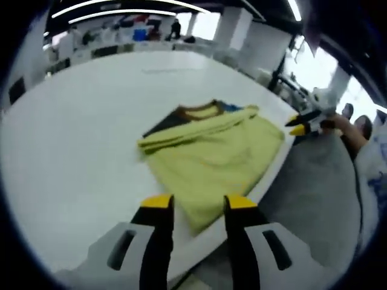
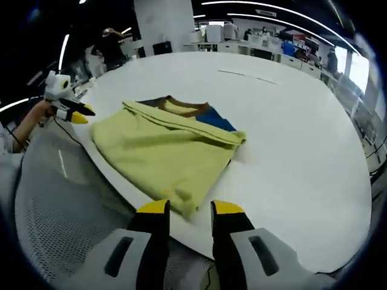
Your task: Fold the garment on the visible template until the final outline fits inside the template.
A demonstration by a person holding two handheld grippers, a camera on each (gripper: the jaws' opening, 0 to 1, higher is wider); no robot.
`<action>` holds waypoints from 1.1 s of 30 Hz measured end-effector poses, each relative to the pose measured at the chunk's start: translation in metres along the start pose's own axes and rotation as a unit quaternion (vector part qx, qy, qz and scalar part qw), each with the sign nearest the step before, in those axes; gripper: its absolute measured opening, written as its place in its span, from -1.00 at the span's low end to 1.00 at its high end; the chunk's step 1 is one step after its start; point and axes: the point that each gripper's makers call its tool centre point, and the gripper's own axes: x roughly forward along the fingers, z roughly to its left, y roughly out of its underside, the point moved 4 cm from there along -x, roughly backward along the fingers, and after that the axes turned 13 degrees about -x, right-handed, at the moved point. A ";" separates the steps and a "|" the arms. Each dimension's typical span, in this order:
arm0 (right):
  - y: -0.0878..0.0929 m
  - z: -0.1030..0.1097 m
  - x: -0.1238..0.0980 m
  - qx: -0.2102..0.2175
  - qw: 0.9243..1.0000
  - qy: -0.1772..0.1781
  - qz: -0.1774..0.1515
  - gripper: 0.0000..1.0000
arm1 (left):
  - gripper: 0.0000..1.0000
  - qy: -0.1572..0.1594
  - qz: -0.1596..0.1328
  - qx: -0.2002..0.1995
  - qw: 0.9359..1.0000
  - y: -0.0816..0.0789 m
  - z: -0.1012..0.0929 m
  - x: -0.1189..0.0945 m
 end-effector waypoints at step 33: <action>0.015 0.005 0.020 0.011 0.999 -0.027 0.028 -0.81 | -0.90 -0.001 0.040 -0.054 0.998 0.036 0.007 0.018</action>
